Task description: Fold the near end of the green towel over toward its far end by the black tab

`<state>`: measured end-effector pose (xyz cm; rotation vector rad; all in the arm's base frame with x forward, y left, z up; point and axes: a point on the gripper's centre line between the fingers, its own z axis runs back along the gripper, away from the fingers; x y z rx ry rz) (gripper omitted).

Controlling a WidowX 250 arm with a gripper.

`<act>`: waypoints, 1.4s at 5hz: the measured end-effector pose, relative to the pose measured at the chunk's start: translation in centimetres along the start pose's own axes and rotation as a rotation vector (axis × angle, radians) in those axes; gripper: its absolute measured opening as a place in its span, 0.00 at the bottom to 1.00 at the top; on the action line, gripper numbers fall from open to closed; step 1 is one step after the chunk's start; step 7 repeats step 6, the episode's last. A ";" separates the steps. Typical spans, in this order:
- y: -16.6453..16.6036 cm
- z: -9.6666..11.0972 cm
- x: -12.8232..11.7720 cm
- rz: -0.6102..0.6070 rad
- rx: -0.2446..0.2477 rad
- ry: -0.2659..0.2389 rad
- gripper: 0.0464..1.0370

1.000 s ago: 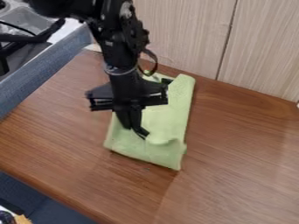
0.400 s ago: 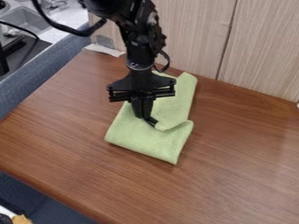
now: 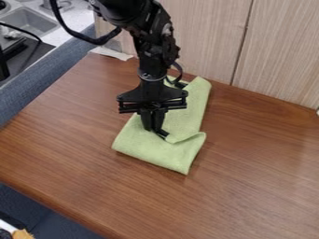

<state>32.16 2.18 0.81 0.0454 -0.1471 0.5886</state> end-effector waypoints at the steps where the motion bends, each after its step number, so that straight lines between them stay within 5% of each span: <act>1: -0.1 0.0 -0.2 0.000 0.005 0.001 0.43; 3: 0.3 2.1 -0.3 -0.018 -0.005 -0.028 0.97; 5: 0.6 6.4 -0.3 -0.052 -0.029 -0.089 0.97; 6: 1.4 7.7 -1.3 -0.047 -0.065 -0.149 0.96; 7: 1.4 7.7 -1.3 -0.047 -0.065 -0.149 0.96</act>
